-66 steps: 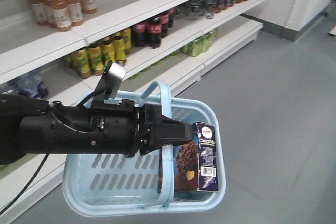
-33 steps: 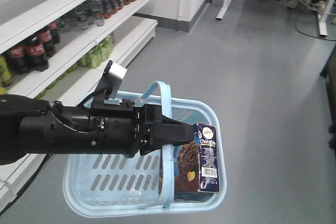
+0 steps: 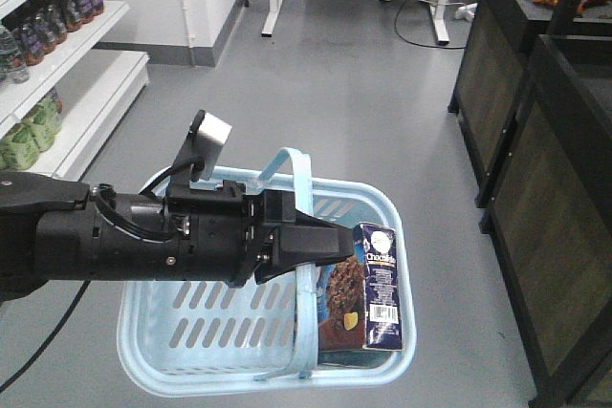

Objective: Left arm holds basket, right arm returns cookies
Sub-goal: 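Keep holding the basket with the left gripper while turning the base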

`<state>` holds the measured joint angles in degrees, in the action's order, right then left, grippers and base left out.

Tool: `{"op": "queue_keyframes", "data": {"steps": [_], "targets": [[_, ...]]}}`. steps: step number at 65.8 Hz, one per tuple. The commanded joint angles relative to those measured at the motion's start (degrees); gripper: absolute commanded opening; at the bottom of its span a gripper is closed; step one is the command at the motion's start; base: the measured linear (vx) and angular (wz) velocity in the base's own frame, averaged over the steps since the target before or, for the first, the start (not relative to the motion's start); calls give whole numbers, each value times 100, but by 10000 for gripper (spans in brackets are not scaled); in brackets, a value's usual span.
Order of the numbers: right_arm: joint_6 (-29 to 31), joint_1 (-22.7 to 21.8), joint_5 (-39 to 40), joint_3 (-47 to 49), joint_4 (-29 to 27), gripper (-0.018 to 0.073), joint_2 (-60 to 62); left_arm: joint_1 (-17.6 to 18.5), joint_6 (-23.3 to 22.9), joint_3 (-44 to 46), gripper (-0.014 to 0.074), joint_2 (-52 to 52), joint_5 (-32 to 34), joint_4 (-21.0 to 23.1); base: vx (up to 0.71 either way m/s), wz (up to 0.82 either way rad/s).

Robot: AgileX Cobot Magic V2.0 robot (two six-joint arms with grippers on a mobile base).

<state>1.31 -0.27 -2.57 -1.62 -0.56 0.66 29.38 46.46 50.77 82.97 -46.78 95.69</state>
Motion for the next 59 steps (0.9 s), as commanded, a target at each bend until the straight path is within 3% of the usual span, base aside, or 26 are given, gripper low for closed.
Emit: {"op": "queue_keyframes", "data": {"steps": [1,32,59], "targets": [[-7,-27,434,-102,56,-10,70,34,63,205,-3,-234,-325,588,11,-39],[-7,-27,438,-102,56,-10,70,34,63,205,-3,-234,-325,588,11,-27],[-7,-27,438,-102,56,-10,70,34,63,205,-3,-234,-325,588,24,-4]]}}
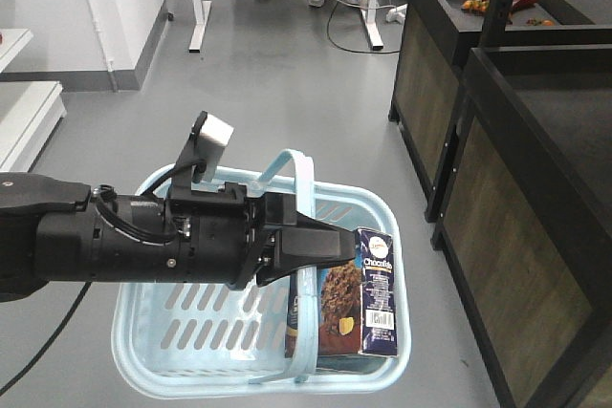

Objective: Left arm holds basket, right arm returns cookies
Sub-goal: 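Keep holding the basket with the left gripper while turning the base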

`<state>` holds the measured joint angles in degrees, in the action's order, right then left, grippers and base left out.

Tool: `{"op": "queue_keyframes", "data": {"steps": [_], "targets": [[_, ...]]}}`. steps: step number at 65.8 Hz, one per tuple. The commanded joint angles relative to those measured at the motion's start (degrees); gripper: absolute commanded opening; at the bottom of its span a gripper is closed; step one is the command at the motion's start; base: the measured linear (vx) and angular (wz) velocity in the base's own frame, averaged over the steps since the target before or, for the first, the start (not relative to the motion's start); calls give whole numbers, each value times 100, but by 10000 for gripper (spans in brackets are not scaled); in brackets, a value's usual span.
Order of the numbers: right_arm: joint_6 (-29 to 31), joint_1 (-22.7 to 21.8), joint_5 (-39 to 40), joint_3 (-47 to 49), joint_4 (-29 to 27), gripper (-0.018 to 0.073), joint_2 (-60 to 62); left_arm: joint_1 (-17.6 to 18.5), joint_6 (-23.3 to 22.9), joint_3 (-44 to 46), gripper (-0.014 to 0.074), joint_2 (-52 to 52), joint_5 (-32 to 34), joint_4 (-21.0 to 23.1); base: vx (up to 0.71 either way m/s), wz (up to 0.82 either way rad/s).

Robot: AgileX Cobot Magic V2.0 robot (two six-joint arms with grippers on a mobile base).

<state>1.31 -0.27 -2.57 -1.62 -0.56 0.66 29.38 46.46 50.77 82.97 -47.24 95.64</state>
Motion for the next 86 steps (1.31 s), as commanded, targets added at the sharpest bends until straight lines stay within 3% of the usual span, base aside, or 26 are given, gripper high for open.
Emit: {"op": "queue_keyframes", "data": {"steps": [1,86], "targets": [[-7,-27,438,-102,56,-10,70,34,63,205,-3,-234,-279,593,32,-3],[-7,-27,432,-102,56,-10,70,34,63,205,-3,-234,-279,593,33,-3]]}}
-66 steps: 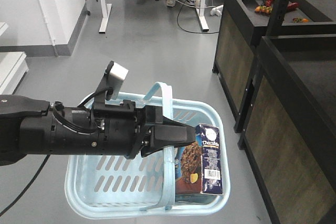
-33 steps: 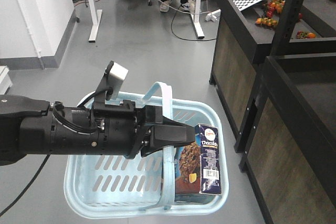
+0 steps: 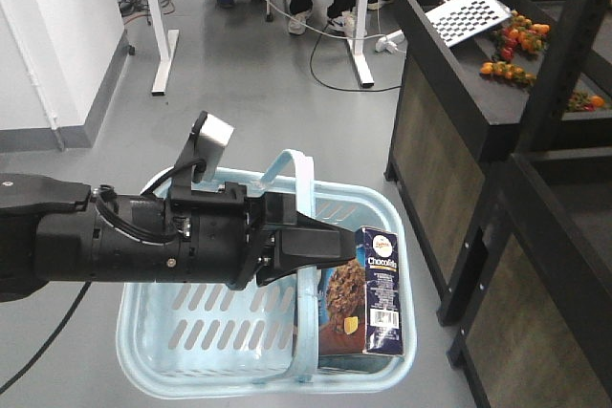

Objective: Left arm holds basket, right arm returns cookies
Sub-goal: 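Keep holding the basket with the left gripper while turning the base, then drive up to the snack shelf holding the basket in the left gripper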

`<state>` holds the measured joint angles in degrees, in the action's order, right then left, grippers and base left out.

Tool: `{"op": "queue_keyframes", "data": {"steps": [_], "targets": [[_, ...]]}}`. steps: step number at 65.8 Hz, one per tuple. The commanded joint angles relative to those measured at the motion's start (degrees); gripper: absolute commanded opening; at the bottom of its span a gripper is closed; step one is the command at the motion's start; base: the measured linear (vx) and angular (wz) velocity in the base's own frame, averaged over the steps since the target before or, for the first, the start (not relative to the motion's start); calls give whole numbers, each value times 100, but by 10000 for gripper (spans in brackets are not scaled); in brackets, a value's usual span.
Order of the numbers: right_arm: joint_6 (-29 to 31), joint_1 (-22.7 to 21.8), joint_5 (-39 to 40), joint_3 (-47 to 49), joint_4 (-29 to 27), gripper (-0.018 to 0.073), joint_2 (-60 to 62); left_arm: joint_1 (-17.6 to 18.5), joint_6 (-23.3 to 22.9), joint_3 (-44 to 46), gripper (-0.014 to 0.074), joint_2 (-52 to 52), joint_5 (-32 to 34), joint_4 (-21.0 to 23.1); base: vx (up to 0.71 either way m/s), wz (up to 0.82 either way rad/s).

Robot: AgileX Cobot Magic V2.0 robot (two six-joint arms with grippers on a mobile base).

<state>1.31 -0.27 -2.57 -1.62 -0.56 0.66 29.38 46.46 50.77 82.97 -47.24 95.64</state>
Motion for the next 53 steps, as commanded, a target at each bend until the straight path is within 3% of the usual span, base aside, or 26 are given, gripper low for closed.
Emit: {"op": "queue_keyframes", "data": {"steps": [1,35,53], "targets": [[-7,-27,432,-102,56,-10,70,34,63,205,-3,-234,-279,593,36,3],[-7,-27,441,-102,56,-10,70,34,63,205,-3,-234,-279,593,37,6],[-7,-27,441,-102,56,-10,70,34,63,205,-3,-234,-279,593,34,34]]}}
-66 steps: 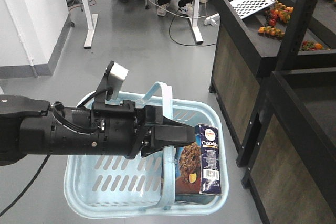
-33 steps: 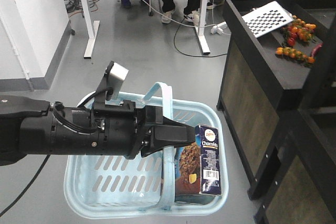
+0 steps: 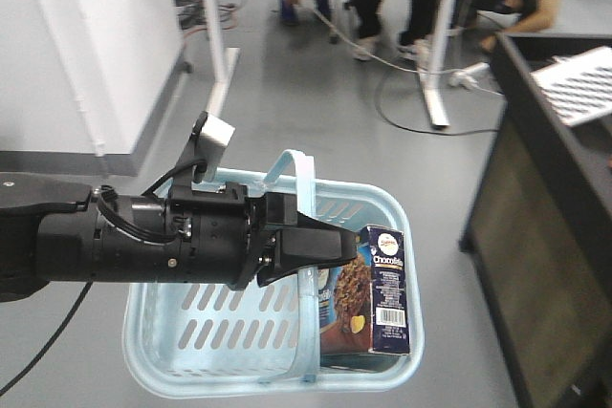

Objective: Left arm holds basket, right arm returns cookies
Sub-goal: 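Drive up to the snack shelf holding the basket in the left gripper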

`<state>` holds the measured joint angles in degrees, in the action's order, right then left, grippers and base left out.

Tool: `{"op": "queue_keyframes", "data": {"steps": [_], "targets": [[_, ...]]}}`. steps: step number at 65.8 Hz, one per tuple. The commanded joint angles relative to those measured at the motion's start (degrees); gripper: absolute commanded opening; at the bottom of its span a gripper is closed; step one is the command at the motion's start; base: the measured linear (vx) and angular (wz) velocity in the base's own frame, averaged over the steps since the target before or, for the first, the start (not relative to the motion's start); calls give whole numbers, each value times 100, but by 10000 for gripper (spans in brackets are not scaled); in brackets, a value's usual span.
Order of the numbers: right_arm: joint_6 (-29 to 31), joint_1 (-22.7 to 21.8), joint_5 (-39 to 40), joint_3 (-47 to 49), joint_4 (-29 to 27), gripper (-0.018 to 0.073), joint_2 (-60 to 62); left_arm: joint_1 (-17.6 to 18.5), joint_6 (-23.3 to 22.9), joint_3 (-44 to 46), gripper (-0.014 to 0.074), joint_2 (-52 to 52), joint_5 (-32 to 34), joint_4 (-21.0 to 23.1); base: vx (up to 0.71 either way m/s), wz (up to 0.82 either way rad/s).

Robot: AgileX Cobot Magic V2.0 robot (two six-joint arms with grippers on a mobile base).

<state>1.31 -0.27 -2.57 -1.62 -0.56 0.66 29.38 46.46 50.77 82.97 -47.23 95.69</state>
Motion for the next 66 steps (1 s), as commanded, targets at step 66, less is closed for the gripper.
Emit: {"op": "queue_keyframes", "data": {"steps": [66], "targets": [[-7,-27,435,-102,56,-10,70,34,63,205,-3,-234,-279,588,26,79]]}}
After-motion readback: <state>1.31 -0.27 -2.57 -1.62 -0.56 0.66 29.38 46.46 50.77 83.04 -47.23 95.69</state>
